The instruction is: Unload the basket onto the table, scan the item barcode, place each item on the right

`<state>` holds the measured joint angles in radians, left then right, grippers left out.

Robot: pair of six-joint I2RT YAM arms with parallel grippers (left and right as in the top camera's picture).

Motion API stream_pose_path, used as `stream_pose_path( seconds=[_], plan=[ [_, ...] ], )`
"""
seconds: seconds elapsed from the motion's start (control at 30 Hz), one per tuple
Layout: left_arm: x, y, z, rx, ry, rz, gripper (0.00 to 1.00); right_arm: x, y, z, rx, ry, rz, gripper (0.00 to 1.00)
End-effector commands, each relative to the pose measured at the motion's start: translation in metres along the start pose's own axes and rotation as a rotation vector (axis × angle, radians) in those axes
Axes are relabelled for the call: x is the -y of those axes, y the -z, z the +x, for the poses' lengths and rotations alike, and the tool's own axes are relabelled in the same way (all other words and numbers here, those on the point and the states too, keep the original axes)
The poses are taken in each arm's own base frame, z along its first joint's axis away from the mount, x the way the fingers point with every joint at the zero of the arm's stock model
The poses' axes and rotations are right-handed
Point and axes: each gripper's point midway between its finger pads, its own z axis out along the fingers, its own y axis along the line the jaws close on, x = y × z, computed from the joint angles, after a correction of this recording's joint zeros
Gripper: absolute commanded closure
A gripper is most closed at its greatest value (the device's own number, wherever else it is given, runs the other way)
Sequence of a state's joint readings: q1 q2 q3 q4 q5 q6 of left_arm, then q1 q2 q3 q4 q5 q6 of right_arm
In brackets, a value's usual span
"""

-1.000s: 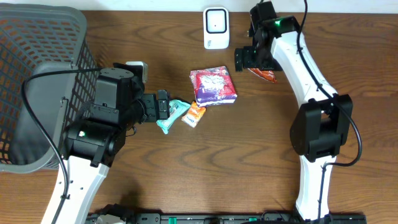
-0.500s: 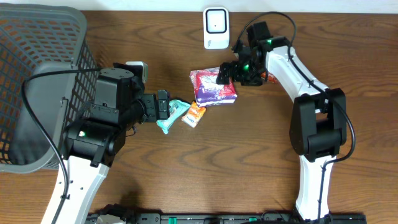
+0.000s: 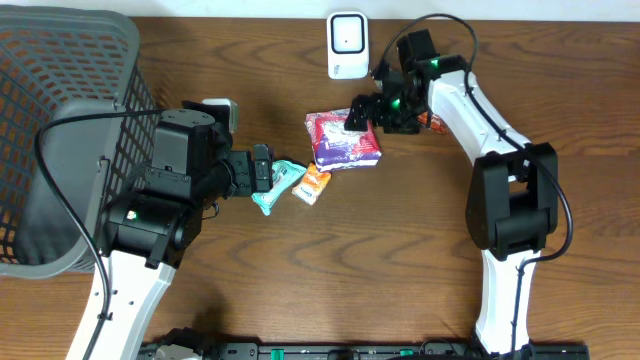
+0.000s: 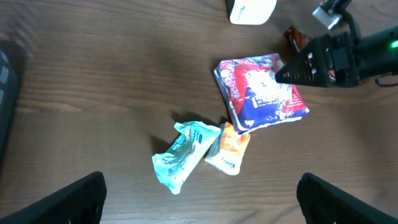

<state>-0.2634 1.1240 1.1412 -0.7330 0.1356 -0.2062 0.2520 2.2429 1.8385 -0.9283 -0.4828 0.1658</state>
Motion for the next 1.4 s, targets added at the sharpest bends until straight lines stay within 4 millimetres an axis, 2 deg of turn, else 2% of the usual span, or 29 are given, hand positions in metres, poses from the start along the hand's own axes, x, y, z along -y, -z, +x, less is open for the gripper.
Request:
stream_pose_path(
  seconds=[0.0,0.33,0.4,0.53,0.57,0.6,0.63,0.67,0.73,0.83,0.9,1.0,1.07,1.17,1.37],
  plan=[
    [0.001,0.002,-0.003,0.008,-0.003,0.005,0.02,-0.005,0.011,-0.003,0.024,0.033,0.017,0.01],
    [0.001,0.002,-0.003,0.008,-0.003,0.005,0.02,0.006,-0.024,0.019,-0.018,0.018,-0.029,0.01],
    [0.001,0.002,-0.003,0.008,-0.003,0.005,0.02,0.008,-0.031,0.025,-0.026,0.013,-0.032,0.07],
    [0.001,0.002,-0.003,0.008,-0.003,0.005,0.02,0.01,-0.042,0.034,-0.04,0.015,-0.03,0.5],
    [0.001,0.002,-0.003,0.008,-0.003,0.005,0.02,0.011,-0.042,0.032,-0.033,0.019,-0.016,0.71],
    [0.001,0.002,-0.003,0.008,-0.003,0.005,0.02,0.009,-0.036,0.026,-0.012,0.029,-0.012,0.84],
    [0.001,0.002,-0.003,0.008,-0.003,0.005,0.02,0.008,-0.033,0.023,0.001,0.034,-0.005,0.95],
    [0.001,0.002,-0.003,0.008,-0.003,0.005,0.02,0.007,-0.027,0.017,0.017,0.043,0.005,0.99],
    [0.001,0.002,-0.003,0.008,-0.003,0.005,0.02,0.003,-0.015,0.005,0.061,0.076,0.03,0.99],
    [0.001,0.002,-0.003,0.008,-0.003,0.005,0.02,-0.004,0.016,-0.019,0.165,0.125,0.096,0.99],
    [0.001,0.002,-0.003,0.008,-0.003,0.005,0.02,-0.016,0.037,-0.033,0.236,0.208,0.129,0.99],
    [0.001,0.002,-0.003,0.008,-0.003,0.005,0.02,-0.025,0.059,-0.049,0.333,0.295,0.227,0.99],
    [0.001,0.002,-0.003,0.008,-0.003,0.005,0.02,-0.032,0.064,-0.055,0.372,0.343,0.285,0.99],
    [0.001,0.002,-0.003,0.008,-0.003,0.005,0.02,-0.047,0.058,-0.057,0.39,0.435,0.315,0.99],
    [0.001,0.002,-0.003,0.008,-0.003,0.005,0.02,-0.054,0.061,-0.068,0.466,0.425,0.412,0.99]
  ],
)
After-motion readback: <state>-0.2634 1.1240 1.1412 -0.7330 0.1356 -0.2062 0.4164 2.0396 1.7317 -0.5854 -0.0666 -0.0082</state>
